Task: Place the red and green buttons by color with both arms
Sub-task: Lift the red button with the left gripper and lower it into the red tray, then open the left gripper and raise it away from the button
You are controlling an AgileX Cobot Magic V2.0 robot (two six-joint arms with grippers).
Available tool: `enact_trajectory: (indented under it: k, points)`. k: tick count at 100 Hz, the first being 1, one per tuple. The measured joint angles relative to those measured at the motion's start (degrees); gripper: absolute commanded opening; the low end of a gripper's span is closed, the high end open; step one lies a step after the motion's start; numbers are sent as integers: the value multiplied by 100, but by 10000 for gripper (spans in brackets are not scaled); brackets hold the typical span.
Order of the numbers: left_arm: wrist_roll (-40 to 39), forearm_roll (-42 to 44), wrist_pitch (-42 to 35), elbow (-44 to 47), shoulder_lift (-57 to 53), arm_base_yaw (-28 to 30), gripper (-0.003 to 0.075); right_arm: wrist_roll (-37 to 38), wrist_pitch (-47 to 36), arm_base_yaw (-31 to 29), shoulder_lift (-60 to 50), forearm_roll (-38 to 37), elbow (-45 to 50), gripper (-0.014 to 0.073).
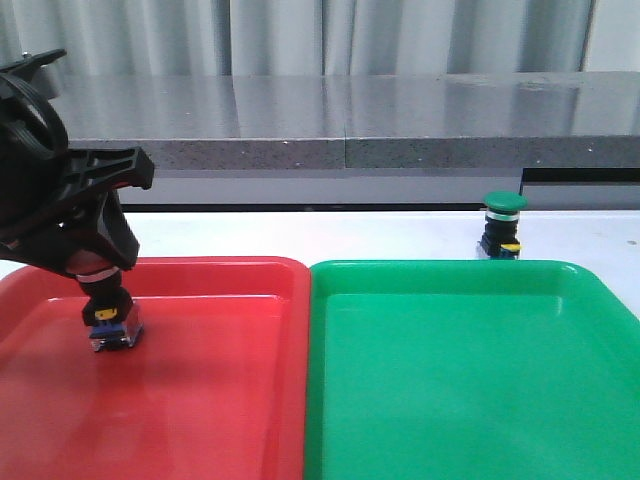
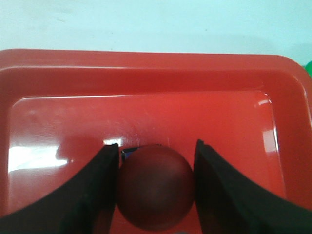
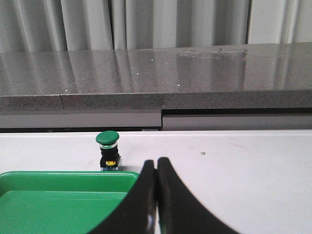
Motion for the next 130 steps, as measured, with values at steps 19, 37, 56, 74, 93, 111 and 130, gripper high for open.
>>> enact_trajectory:
  k: [19,37,56,74,93,111,130]
  points:
    - [0,-9,-23,0,25,-45,578,-9,0,0,0,0,0,-69]
    - [0,-20,-3,0,35,-45,610,-9,0,0,0,0,0,-69]
    - [0,-20,0,0,-35,-45,610,-9,0,0,0,0,0,-69]
    - [0,-20,-161,0,-482,26,610,-9,0,0,0,0,0,-69]
    - [0,326,-221,0,-1245,429,609,-9,0,0,0,0,0,-69]
    - [0,901,-221,3,-2129,718,609,-9,0,0,0,0,0,-69]
    - [0,1396,-221,158,-3110,765,609,-9,0,0,0,0,0,-69]
